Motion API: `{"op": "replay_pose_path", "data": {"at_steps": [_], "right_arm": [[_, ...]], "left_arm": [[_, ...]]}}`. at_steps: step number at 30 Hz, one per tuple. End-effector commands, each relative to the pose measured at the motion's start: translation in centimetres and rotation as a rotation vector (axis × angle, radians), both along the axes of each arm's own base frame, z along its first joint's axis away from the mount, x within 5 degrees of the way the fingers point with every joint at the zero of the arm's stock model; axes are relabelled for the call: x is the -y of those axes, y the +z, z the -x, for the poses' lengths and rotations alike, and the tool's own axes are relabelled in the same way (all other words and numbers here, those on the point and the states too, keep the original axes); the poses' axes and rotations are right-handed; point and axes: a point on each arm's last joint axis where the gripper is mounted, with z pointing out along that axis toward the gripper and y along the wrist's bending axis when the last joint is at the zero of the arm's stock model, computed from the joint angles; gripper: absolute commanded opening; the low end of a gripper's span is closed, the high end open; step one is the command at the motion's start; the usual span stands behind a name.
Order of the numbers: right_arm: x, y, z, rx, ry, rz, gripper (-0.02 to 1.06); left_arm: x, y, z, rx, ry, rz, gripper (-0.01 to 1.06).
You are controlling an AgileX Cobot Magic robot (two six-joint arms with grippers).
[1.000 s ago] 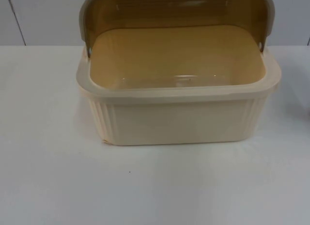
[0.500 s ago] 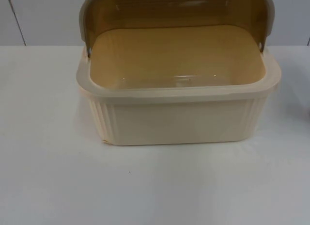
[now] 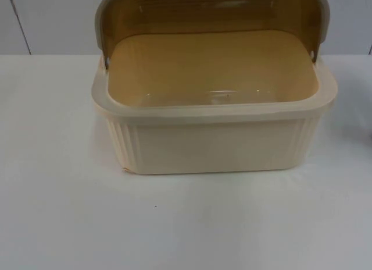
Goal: Open the box lid with the left hand, place the block into the box with the right hand, then close the box lid with the left hand.
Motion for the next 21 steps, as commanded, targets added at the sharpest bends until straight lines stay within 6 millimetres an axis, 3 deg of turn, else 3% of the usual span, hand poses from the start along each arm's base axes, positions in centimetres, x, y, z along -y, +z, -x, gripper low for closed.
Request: {"op": "replay_pose_path", "data": {"at_steps": [1,5,6,11,21], "right_arm": [[0.0,-1.1,-0.5,0.001,-0.028,-0.014,1.0],[0.5,-5.5,-0.6,-0.012,-0.12,-0.061,1.0],[0.5,-5.5,-0.6,-0.012,-0.12,-0.061,1.0],[0.8,-9.8,-1.2,-0.051,-0.181,-0.087,1.0],[1.5,-13.0,-2.2,-0.072,-0.201,-0.085,0.99]], "left_arm": [[0.0,0.1,0.0,0.003,0.002,0.011,1.05],[0.0,0.1,0.0,0.003,0.002,0.011,1.05],[0.0,0.1,0.0,0.003,0.002,0.011,1.05],[0.0,-0.2,-0.2,-0.005,0.002,0.01,1.05],[0.0,-1.2,-0.9,-0.051,0.009,0.008,1.05]]}}
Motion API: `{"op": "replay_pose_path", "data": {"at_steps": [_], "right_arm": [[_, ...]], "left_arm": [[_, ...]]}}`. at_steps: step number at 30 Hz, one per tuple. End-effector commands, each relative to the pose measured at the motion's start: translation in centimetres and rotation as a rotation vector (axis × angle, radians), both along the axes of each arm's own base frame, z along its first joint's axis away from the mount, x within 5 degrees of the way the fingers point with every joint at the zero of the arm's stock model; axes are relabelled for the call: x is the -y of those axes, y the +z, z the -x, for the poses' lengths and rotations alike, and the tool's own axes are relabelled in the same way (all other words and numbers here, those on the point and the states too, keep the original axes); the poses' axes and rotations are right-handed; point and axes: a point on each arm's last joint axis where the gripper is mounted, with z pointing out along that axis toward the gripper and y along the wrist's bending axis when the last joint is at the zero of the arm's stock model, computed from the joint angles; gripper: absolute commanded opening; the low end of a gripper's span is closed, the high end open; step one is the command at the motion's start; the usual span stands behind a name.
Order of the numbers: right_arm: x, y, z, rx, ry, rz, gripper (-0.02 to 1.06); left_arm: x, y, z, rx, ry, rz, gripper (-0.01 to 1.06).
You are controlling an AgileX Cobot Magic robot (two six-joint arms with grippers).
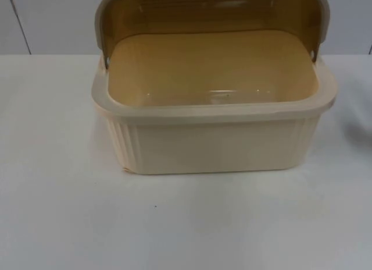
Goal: Open the box lid with the left hand, place the block into the box with the right hand, then close the box lid with the left hand.
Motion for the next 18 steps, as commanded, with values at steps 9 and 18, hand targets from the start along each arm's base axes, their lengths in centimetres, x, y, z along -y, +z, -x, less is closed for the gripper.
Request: {"op": "replay_pose_path", "data": {"at_steps": [9,18], "right_arm": [[0.3,-1.2,-2.7,-0.008,-0.025,-0.004,0.98],[0.3,-3.0,-3.2,-0.068,-0.039,-0.008,0.98]], "left_arm": [[0.0,0.0,-0.2,0.003,0.0,0.006,1.05],[-0.1,0.0,-0.2,0.004,0.0,-0.012,1.05]]}}
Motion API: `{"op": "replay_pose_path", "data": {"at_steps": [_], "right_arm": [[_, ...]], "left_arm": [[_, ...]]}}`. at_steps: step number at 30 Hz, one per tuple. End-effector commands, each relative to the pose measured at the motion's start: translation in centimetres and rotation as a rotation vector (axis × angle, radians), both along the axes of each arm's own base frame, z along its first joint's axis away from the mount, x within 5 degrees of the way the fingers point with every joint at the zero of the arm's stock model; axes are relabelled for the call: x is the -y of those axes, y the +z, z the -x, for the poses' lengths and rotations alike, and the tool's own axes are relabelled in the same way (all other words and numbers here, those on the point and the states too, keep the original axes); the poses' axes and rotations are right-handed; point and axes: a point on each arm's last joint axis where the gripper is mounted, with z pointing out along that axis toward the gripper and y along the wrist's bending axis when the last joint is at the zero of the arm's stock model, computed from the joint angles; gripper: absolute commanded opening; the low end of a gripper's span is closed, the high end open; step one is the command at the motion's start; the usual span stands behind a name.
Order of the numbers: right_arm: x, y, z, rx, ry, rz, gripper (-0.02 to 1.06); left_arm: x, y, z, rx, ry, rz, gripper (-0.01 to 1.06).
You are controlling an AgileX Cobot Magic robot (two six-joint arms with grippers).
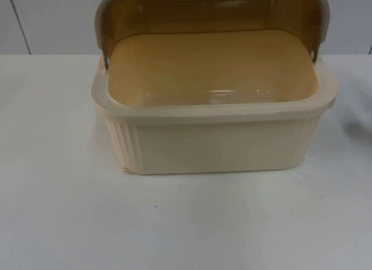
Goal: Open the box lid with the left hand, place the block into the box with the right hand, then close the box lid with the left hand.
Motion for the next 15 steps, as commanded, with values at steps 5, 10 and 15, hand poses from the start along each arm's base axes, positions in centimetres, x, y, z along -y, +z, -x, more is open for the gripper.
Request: {"op": "replay_pose_path", "data": {"at_steps": [5,10,15], "right_arm": [[0.26,-0.06,-0.09,0.002,-0.002,0.004,0.8],[0.26,-0.1,0.0,-0.008,-0.014,-0.002,0.27],[0.29,0.36,0.33,-0.032,-0.038,-0.009,0.0]], "left_arm": [[-0.1,0.22,-0.04,0.013,-0.002,-0.014,1.05],[-0.1,0.23,-0.05,0.015,-0.003,-0.016,1.05],[-0.1,0.23,-0.05,0.015,-0.003,-0.016,1.05]]}}
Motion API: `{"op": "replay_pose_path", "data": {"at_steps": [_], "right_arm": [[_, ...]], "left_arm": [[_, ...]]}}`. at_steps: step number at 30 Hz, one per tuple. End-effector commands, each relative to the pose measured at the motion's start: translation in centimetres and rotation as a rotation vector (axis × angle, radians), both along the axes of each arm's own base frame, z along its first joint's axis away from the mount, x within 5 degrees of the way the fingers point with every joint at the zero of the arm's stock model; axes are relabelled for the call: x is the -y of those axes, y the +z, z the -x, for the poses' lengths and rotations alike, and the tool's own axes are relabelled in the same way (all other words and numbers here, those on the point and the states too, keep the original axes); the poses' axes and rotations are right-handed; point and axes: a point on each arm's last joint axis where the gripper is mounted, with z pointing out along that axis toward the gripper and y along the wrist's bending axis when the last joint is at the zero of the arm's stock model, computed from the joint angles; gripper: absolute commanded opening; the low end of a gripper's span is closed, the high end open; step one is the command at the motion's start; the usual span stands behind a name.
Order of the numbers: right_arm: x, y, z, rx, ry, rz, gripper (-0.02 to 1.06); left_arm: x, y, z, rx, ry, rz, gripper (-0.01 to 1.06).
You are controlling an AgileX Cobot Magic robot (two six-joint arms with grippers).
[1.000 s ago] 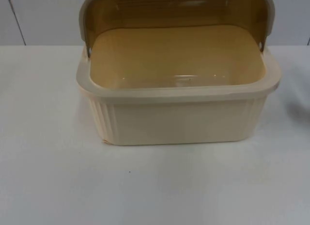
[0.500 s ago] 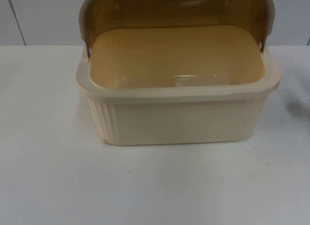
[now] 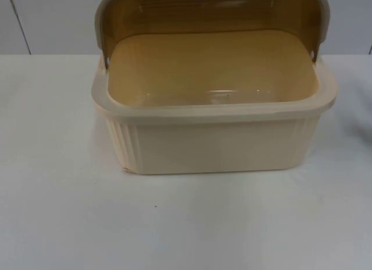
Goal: Open the box lid with the left hand, place the block into the box with the right hand, then close the box lid with the left hand.
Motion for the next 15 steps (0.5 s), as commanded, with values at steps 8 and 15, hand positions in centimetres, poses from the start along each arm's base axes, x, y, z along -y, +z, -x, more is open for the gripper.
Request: {"op": "replay_pose_path", "data": {"at_steps": [8,15], "right_arm": [[0.4,8.2,0.6,0.182,0.034,0.046,0.0],[0.9,19.5,0.9,0.416,0.093,0.175,0.0]], "left_arm": [[-0.1,0.2,0.0,0.015,-0.002,-0.006,1.05],[0.0,0.2,-0.1,0.016,-0.003,0.0,1.05]]}}
